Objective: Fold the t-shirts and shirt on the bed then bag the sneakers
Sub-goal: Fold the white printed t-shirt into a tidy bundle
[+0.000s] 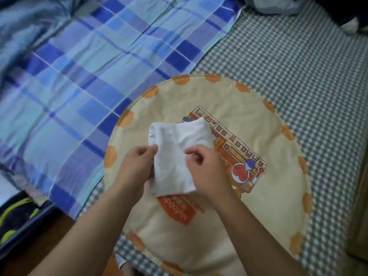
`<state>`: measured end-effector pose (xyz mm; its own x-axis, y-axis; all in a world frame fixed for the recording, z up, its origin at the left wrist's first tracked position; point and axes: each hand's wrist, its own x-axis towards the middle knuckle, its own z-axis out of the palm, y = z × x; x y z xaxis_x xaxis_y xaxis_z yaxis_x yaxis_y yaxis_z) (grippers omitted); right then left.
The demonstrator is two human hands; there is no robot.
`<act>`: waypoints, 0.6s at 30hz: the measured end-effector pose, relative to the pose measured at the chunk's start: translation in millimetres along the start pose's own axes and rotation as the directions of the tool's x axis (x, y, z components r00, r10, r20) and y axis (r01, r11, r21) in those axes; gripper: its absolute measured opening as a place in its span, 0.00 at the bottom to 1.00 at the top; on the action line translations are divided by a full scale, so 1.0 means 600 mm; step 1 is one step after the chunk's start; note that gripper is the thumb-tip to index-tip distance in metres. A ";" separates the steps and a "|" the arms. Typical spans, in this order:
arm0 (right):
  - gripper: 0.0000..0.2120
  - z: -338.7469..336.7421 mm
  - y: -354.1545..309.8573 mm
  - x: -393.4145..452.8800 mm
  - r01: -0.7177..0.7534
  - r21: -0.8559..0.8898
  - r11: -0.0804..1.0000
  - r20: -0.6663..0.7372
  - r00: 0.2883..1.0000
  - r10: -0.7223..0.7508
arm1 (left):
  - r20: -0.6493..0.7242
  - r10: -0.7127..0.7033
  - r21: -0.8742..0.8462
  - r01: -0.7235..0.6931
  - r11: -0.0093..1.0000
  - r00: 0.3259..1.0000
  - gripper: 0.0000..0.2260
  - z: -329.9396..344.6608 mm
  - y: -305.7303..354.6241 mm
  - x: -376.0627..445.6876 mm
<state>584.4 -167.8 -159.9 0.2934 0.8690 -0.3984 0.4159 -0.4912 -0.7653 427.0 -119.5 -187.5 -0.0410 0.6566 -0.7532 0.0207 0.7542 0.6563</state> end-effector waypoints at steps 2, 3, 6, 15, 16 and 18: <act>0.10 0.000 0.034 0.020 0.008 -0.132 0.991 -0.274 0.961 -0.044 | -0.055 0.072 0.176 -0.061 0.982 0.996 0.11 0.010 -0.003 0.013; 0.12 -0.002 0.046 0.028 -0.005 -0.170 0.985 -0.324 0.945 -0.051 | -0.067 0.130 0.252 -0.109 0.961 0.989 0.10 0.013 -0.002 0.016; 0.23 0.003 0.066 0.044 -0.028 -0.219 0.975 -0.220 0.975 -0.022 | -0.140 0.266 0.381 -0.196 0.904 0.954 0.05 0.012 0.008 0.013; 0.28 0.032 0.048 0.071 0.296 -0.681 0.670 -0.121 0.857 -0.501 | 0.185 0.760 0.892 -0.431 0.136 0.622 0.29 0.004 -0.005 0.016; 0.28 0.033 0.054 0.085 0.332 -0.701 0.631 -0.058 0.856 -0.514 | 0.321 0.775 0.870 -0.492 -0.015 0.544 0.29 0.013 -0.008 0.024; 0.30 0.034 0.082 0.115 0.344 -0.741 0.577 0.089 0.902 -0.423 | 0.459 0.662 0.846 -0.518 -0.123 0.592 0.29 0.024 -0.027 0.057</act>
<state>607.6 -131.1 -235.3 0.0120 0.9967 -0.0803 0.9785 -0.0283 -0.2044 439.9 -109.1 -224.7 0.4478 0.8936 -0.0316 0.8642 -0.4235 0.2717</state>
